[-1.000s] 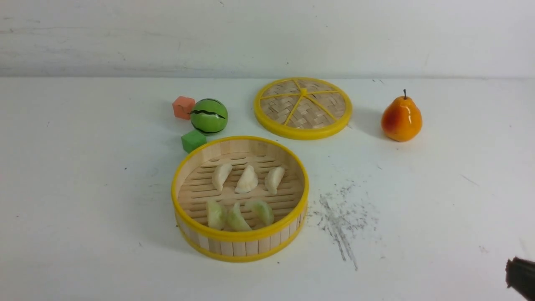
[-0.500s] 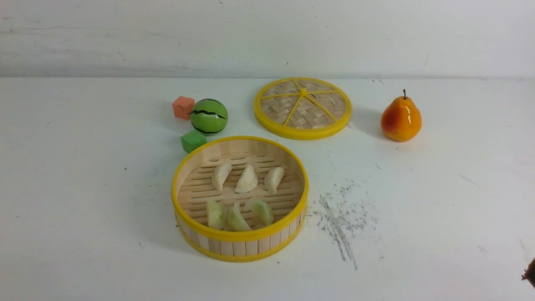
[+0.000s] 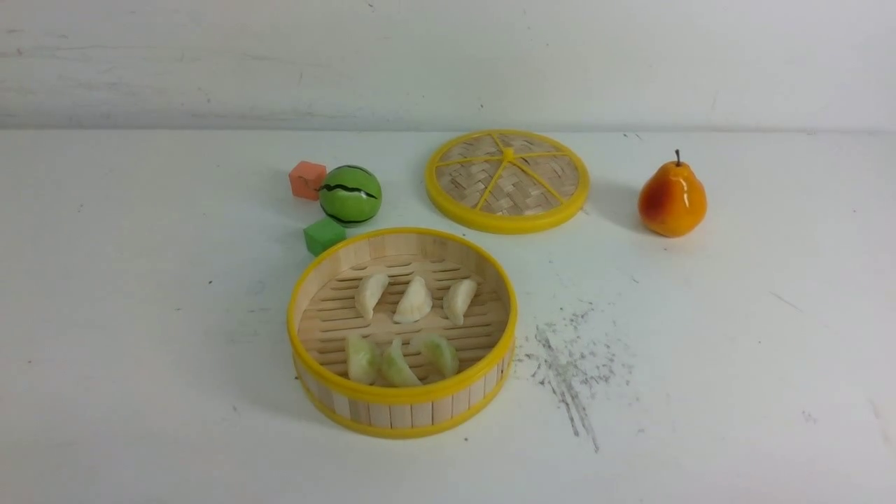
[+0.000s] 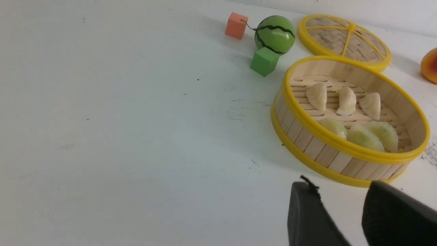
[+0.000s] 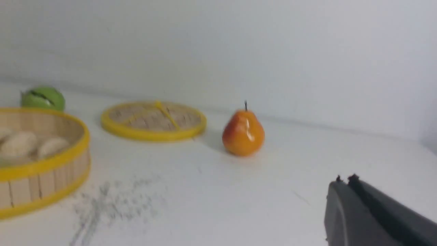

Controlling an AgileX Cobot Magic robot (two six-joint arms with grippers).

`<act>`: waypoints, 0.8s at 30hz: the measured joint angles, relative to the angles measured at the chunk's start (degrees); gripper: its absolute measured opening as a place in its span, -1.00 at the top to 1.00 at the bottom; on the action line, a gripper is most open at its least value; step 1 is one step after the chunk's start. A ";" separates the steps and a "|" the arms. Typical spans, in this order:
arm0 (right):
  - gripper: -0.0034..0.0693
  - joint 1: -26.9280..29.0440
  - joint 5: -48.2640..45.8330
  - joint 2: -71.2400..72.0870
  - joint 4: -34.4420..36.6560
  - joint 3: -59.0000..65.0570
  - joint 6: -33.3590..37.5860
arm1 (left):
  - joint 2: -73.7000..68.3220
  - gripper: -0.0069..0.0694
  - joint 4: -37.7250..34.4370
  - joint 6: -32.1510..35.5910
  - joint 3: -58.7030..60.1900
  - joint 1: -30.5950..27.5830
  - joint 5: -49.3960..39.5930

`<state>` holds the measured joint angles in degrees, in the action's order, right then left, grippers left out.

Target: Put the dumplings into the steamer on the white table.

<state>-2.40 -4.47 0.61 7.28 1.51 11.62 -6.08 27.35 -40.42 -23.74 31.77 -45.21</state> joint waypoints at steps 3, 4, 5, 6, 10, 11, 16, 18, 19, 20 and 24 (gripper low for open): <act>0.92 2.16 -8.55 0.00 0.18 0.00 -1.01 | 0.00 0.20 0.00 0.00 0.00 0.00 0.00; 0.92 2.32 -9.77 0.00 0.18 0.00 -1.86 | 0.00 0.20 0.00 0.00 0.00 0.00 0.00; 0.92 2.40 -12.31 0.00 0.12 0.00 -3.45 | 0.00 0.20 0.00 0.00 0.00 0.00 0.00; 0.92 2.40 -13.83 0.00 -0.25 0.00 -5.02 | 0.00 0.20 0.00 0.00 0.00 0.00 0.00; 0.92 2.40 -16.21 0.00 -2.29 -0.25 -11.62 | 0.00 0.20 0.00 0.00 0.00 0.00 0.00; 0.92 2.40 -16.68 0.00 -2.74 -0.30 -13.06 | 0.00 0.20 0.00 0.00 0.00 0.00 0.00; 0.92 2.40 -17.36 0.00 -3.45 -0.48 -16.48 | 0.00 0.20 0.00 0.00 0.00 0.00 0.00; 0.92 2.40 -17.42 0.00 -3.45 -0.48 -16.67 | 0.00 0.20 0.00 0.00 0.00 0.00 0.00; 0.92 2.40 -17.42 0.00 -3.45 -0.48 -16.67 | 0.00 0.20 0.00 0.00 0.00 0.00 0.00; 0.92 2.40 -17.47 0.00 -3.45 -0.48 -16.67 | 0.00 0.20 0.00 0.00 0.00 0.00 0.00; 0.91 2.40 -17.47 0.00 -3.45 -0.48 -16.67 | 0.00 0.20 0.00 0.00 0.00 0.00 0.00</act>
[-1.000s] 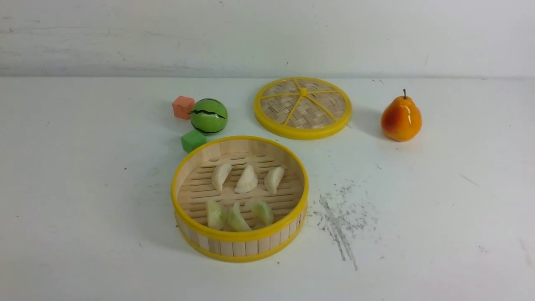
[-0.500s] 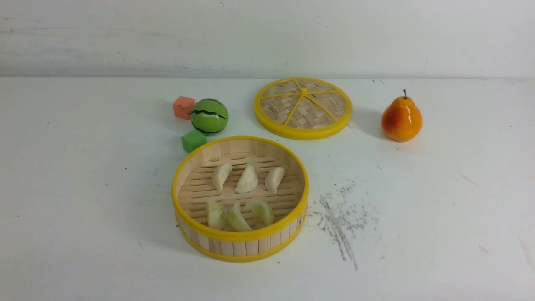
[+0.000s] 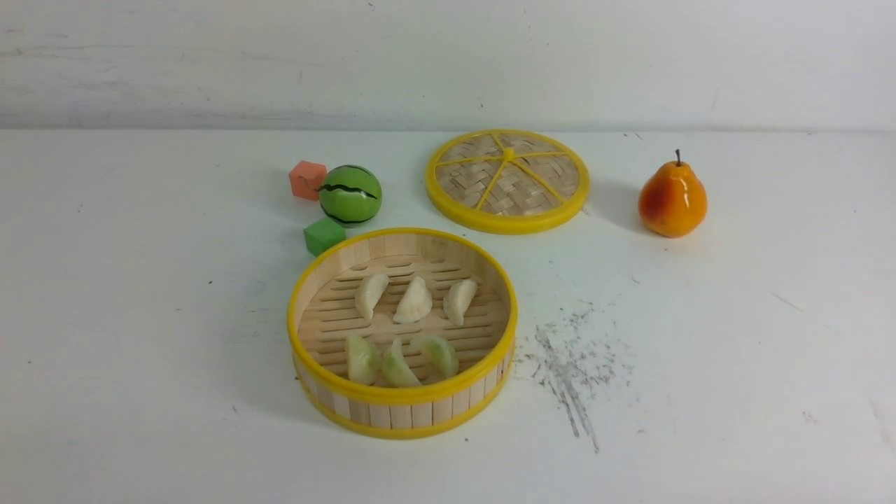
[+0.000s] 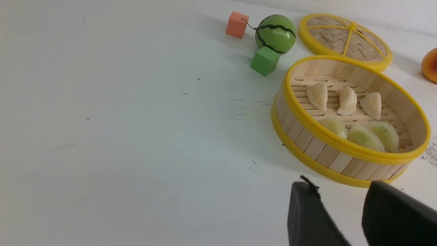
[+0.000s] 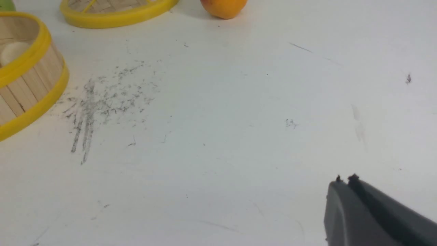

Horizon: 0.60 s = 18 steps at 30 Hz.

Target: Put the dumplings into the steamer on the white table.

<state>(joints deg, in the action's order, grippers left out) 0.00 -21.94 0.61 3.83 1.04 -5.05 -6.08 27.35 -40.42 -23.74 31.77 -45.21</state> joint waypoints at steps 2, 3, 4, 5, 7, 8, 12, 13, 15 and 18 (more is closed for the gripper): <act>0.91 0.00 0.00 0.00 0.00 0.00 0.00 | 0.00 0.20 0.00 0.00 0.00 0.00 0.00; 0.91 0.00 0.00 0.00 0.00 0.00 0.00 | 0.00 0.20 0.00 0.00 0.00 0.00 0.00; 0.91 0.00 0.00 0.00 0.00 0.00 0.00 | 0.00 0.20 0.00 0.00 0.00 0.00 0.00; 0.90 0.00 -0.06 0.00 0.00 0.00 0.00 | 0.00 0.20 0.00 0.00 0.00 0.00 0.00; 0.90 0.00 -0.06 0.00 0.00 0.00 0.00 | 0.00 0.20 0.00 0.00 0.00 0.00 0.00; 0.90 0.00 -0.06 0.00 0.00 0.00 0.00 | 0.00 0.20 0.00 0.00 0.00 0.00 0.00; 0.89 0.00 -0.06 0.00 0.00 0.00 0.00 | 0.00 0.20 0.00 0.00 0.00 0.00 0.00; 0.88 0.00 -0.06 0.00 0.00 0.00 0.00 | 0.00 0.20 0.00 0.00 0.00 0.00 0.00; 0.88 0.00 -0.06 0.00 0.00 0.00 0.00 | 0.00 0.20 0.00 0.00 0.00 0.00 0.00; 0.88 0.00 -0.06 0.00 0.00 0.00 0.00 | 0.00 0.20 0.00 0.00 0.00 0.00 0.00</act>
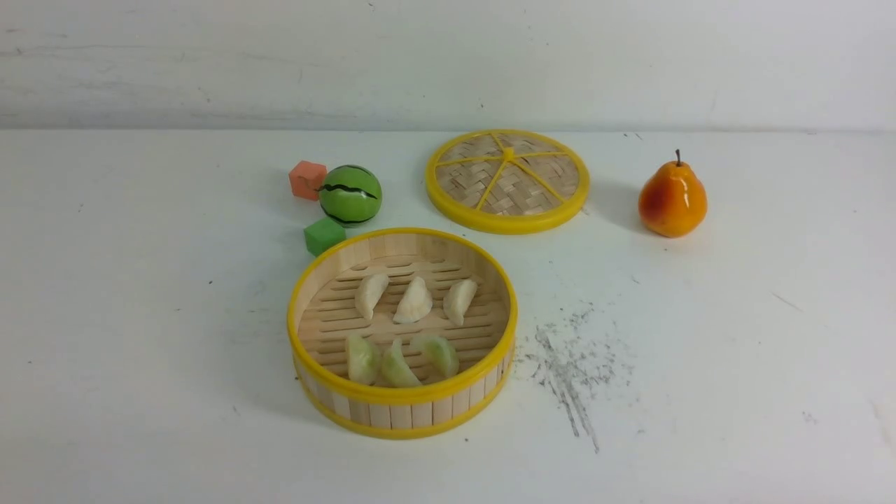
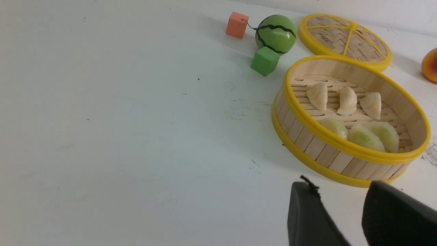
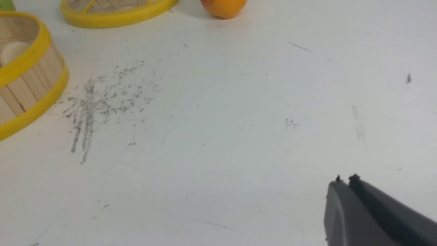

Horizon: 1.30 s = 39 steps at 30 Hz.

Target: Put the dumplings into the steamer on the white table.

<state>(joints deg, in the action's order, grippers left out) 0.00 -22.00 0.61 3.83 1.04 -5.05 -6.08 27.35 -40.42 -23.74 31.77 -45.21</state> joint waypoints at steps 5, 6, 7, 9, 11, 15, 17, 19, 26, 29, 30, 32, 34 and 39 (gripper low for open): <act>0.88 0.00 0.00 0.00 0.00 0.00 0.00 | 0.32 0.20 0.34 0.00 0.57 -0.06 0.90; 0.87 0.00 0.00 0.00 0.00 0.00 0.00 | 0.68 0.20 0.46 0.00 1.10 -0.31 1.88; 0.87 0.00 0.00 0.00 0.00 0.00 0.00 | 0.76 0.20 0.46 0.00 1.19 -0.42 2.02; 0.86 0.00 0.00 0.00 0.00 0.00 0.00 | 2.24 0.20 1.72 -0.02 2.05 -3.13 3.38; 0.85 0.00 0.00 0.00 0.00 0.00 0.00 | 3.49 0.20 2.10 -0.02 2.93 -6.11 5.78; 0.85 0.00 0.00 0.00 0.00 0.00 0.00 | 6.58 0.20 -0.02 0.31 7.68 -14.84 17.84; 0.84 0.00 0.00 0.00 0.00 0.00 0.00 | 6.77 0.20 -2.95 1.89 11.25 -19.75 29.29; 0.84 0.00 0.00 0.00 0.00 0.00 0.00 | 6.77 0.20 -5.72 3.12 14.18 -22.84 37.33; 0.82 0.03 0.00 0.02 0.00 0.00 0.00 | 6.77 0.24 -7.95 5.47 25.04 -31.61 62.40; 0.80 0.03 0.00 0.02 0.00 0.00 0.00 | 6.77 0.41 -8.19 6.92 25.08 -31.54 55.07; 0.80 0.03 0.00 0.02 0.00 0.00 0.00 | 6.77 0.41 -8.20 7.09 25.08 -31.46 55.07; 0.79 0.03 0.00 0.02 0.00 0.00 0.00 | 6.77 0.62 -10.61 10.84 25.15 -30.03 47.55; 0.79 0.03 0.00 0.02 0.00 0.00 0.00 | 6.77 0.79 -15.79 16.82 25.33 -28.08 40.76; 0.77 0.06 0.00 0.02 0.00 0.00 0.00 | 6.77 0.86 -28.19 31.20 25.44 -25.81 28.83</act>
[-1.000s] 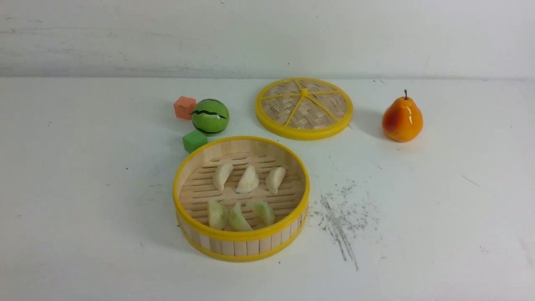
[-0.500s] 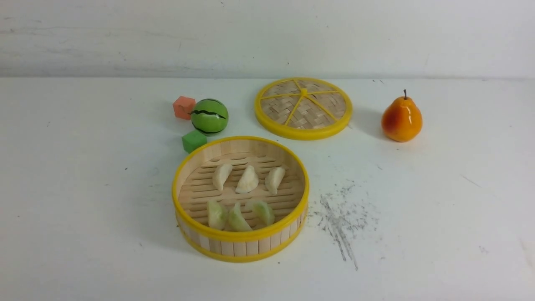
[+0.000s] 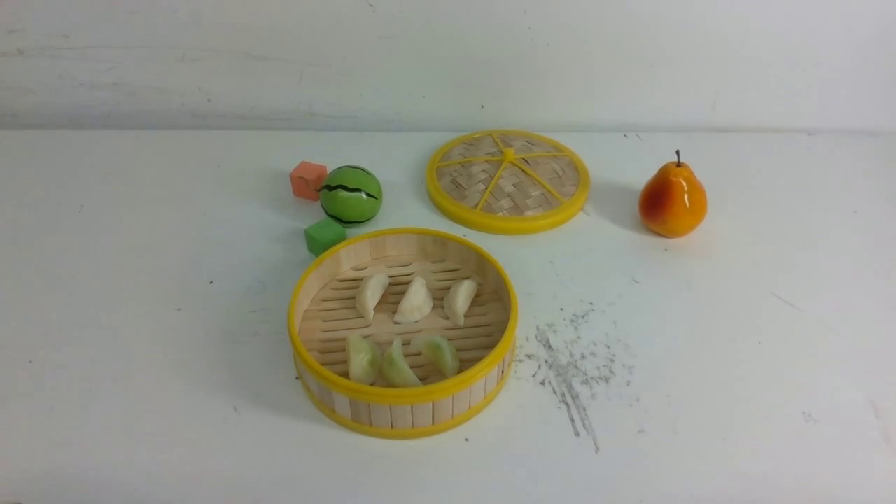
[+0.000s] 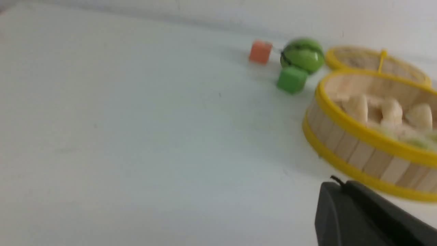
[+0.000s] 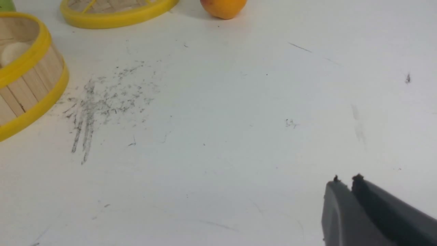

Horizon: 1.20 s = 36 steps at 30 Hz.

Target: Put the dumplings into the steamer on the white table.

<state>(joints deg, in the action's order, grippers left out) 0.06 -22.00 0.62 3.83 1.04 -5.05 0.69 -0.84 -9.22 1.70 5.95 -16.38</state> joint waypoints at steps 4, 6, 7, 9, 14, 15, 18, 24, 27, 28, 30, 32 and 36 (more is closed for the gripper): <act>0.75 0.00 0.00 0.00 0.00 0.00 -0.02 | 0.00 0.86 -4.10 6.27 0.06 0.00 -5.96; 0.74 0.00 0.00 0.00 0.00 0.00 -0.02 | 0.00 0.86 -4.43 7.01 0.06 0.00 -6.20; 0.74 0.00 0.00 0.00 0.00 0.00 -0.02 | 0.00 0.86 -4.50 7.17 0.06 0.00 -6.22; 0.73 0.00 0.00 0.00 0.00 0.00 -0.02 | 0.00 0.86 -4.60 7.27 0.06 0.00 -6.22; 0.72 0.00 0.00 0.00 0.00 0.00 -0.02 | 0.00 0.86 -4.70 7.27 0.06 0.00 -6.27; 0.71 0.00 0.00 0.00 0.00 0.00 -0.02 | 0.00 0.86 -4.70 7.27 0.06 0.00 -6.27; 0.70 0.00 0.00 0.00 0.00 0.00 -0.02 | 0.00 0.86 -4.70 7.27 0.06 0.00 -6.27; 0.68 0.00 0.00 0.00 0.00 0.00 -0.02 | 0.00 0.86 -4.70 7.27 0.06 0.00 -6.27; 0.67 0.00 0.00 0.00 0.00 0.00 -0.02 | 0.00 0.86 -4.70 7.27 0.06 0.00 -6.27; 0.66 0.00 0.00 0.00 0.00 0.00 -0.02 | 0.00 0.86 -4.70 7.27 0.06 0.00 -6.27; 0.65 0.00 0.00 0.00 0.00 0.00 -0.02 | 0.00 0.86 -4.70 7.28 0.06 0.00 -6.27; 0.65 0.00 0.00 0.00 0.00 0.00 -0.02 | 0.00 0.86 -4.70 7.28 0.06 0.00 -6.27; 0.64 0.00 0.00 0.00 0.00 0.00 -0.02 | 0.00 0.86 -4.70 7.33 0.06 0.00 -6.27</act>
<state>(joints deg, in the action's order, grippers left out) 0.06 -22.00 0.62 3.83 1.04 -5.07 0.69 -5.54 -1.89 1.76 5.95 -22.65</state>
